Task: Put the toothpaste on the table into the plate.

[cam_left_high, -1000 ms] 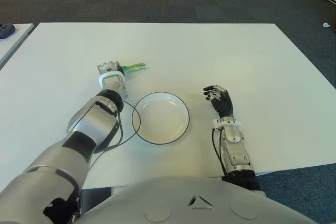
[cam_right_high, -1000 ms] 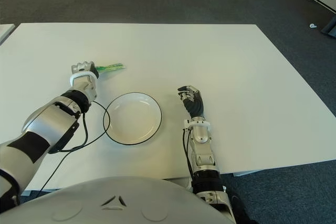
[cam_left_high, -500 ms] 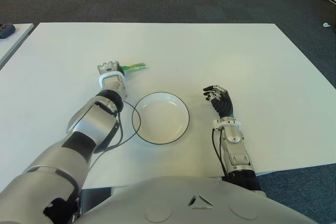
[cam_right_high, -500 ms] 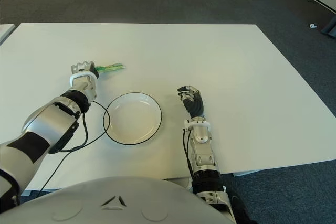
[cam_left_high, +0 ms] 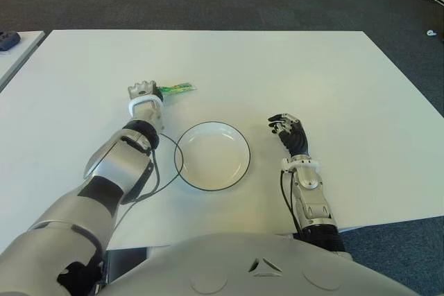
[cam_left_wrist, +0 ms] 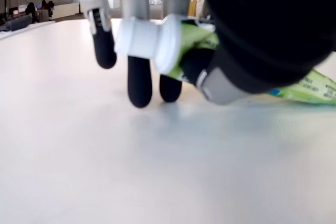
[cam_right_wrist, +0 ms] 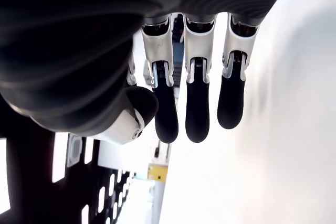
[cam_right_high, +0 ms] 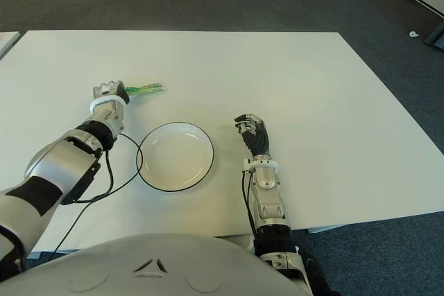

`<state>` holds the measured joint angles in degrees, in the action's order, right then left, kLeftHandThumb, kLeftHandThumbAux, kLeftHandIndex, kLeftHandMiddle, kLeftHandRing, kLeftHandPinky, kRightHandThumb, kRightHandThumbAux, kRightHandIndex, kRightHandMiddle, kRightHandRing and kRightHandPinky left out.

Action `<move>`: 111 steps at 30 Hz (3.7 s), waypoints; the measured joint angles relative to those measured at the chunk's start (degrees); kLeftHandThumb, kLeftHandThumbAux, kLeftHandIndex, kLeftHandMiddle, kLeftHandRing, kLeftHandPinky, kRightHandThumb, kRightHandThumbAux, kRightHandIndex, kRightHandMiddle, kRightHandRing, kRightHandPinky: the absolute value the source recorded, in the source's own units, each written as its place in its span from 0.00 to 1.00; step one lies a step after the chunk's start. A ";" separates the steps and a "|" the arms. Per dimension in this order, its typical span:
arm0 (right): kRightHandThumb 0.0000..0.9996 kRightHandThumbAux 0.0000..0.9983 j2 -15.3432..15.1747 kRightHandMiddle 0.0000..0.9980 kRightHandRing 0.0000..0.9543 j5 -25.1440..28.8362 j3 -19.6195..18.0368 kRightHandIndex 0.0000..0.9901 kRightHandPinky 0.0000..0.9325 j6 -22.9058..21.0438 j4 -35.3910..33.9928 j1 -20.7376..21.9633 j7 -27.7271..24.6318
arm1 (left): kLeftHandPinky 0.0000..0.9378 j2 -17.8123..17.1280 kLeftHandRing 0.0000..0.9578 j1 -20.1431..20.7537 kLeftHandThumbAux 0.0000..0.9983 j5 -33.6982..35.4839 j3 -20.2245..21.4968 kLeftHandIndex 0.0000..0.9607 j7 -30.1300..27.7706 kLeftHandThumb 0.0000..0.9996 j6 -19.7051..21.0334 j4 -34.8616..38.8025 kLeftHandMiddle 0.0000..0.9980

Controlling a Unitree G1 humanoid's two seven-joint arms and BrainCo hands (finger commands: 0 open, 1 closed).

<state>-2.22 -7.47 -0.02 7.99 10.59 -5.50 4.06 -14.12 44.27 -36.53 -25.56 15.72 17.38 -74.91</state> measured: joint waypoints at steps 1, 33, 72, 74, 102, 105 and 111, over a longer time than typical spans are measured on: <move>0.71 0.73 0.00 0.42 0.44 0.00 -0.01 0.43 0.47 0.00 0.11 0.00 0.00 | 0.87 -0.31 0.88 -0.31 0.72 0.18 0.12 0.45 0.28 0.70 -0.77 0.39 0.85; 0.71 0.73 0.31 0.41 0.42 0.01 0.01 0.42 0.45 1.46 2.79 1.58 -0.55 | 0.78 -10.31 0.80 -14.44 0.72 0.34 3.31 0.45 7.93 0.71 -15.90 34.27 0.78; 0.71 0.73 0.62 0.42 0.42 -0.14 0.07 0.42 0.45 3.68 5.27 3.00 0.05 | 0.82 -28.53 0.82 -29.85 0.72 -14.55 -0.67 0.45 -14.55 0.71 -53.11 66.55 0.80; 0.71 0.73 0.64 0.42 0.42 -0.14 0.08 0.42 0.44 3.62 5.24 3.00 0.14 | 0.82 -28.64 0.83 -30.04 0.72 -16.95 -1.30 0.45 -13.43 0.71 -53.93 66.57 0.80; 0.71 0.73 0.95 0.41 0.41 -0.16 0.34 0.42 0.44 1.98 3.48 2.80 0.31 | 0.85 -28.94 0.84 -26.45 0.72 -32.85 -9.71 0.45 6.32 0.70 -61.42 58.02 0.80; 0.71 0.73 0.92 0.41 0.41 -0.16 0.40 0.42 0.44 1.97 3.41 2.72 0.31 | 0.75 -28.94 0.77 -25.48 0.72 -33.13 -10.33 0.45 7.28 0.69 -61.84 57.22 0.75; 0.71 0.73 0.92 0.41 0.41 -0.16 0.50 0.42 0.44 1.67 3.39 2.69 0.33 | 0.38 -29.17 0.38 -23.49 0.66 -30.21 -10.12 0.28 5.65 0.20 -64.62 56.78 0.39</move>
<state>-1.29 -7.63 0.48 9.66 13.98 -2.81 4.38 -43.29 20.78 -66.74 -35.68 21.37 -47.25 -18.13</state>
